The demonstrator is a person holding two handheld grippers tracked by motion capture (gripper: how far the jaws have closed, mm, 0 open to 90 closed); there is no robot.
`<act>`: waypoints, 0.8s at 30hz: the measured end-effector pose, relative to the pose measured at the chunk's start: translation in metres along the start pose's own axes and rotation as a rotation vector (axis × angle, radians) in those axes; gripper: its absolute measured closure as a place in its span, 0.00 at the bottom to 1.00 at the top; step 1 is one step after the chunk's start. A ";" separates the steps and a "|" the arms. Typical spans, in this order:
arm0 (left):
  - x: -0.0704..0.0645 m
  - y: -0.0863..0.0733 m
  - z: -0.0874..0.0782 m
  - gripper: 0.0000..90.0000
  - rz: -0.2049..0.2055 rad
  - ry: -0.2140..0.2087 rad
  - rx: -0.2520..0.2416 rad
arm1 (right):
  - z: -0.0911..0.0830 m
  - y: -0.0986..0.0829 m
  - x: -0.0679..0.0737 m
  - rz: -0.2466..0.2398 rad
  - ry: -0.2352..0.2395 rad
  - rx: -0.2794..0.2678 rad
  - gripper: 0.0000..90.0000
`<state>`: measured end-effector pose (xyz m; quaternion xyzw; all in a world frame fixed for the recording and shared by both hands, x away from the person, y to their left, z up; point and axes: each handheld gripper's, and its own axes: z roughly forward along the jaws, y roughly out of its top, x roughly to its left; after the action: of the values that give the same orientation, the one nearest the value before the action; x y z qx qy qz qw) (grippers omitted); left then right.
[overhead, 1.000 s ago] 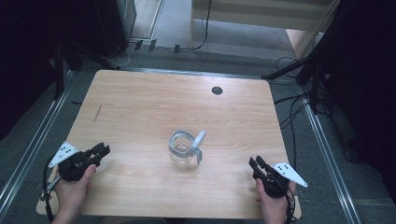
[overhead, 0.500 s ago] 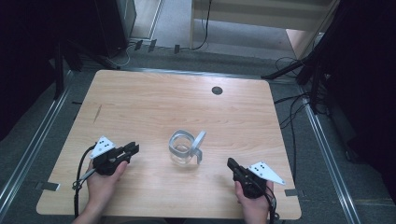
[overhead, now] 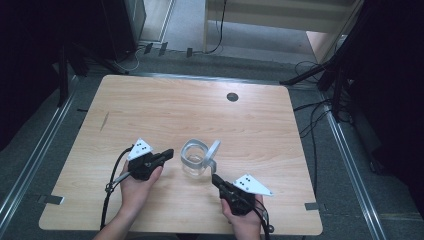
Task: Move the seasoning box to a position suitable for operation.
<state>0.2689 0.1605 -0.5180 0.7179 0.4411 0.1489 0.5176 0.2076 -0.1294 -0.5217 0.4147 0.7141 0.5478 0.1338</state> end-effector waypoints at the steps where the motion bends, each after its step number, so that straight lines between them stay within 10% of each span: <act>1: -0.002 0.000 0.002 1.00 0.009 -0.011 0.007 | 0.006 0.000 0.003 -0.008 0.001 0.007 1.00; 24: -0.006 -0.001 0.006 0.98 0.021 -0.055 0.019 | 0.031 0.025 -0.043 -0.011 -0.022 0.003 1.00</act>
<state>0.2693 0.1518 -0.5198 0.7313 0.4204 0.1303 0.5209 0.2653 -0.1390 -0.5220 0.4171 0.7157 0.5414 0.1438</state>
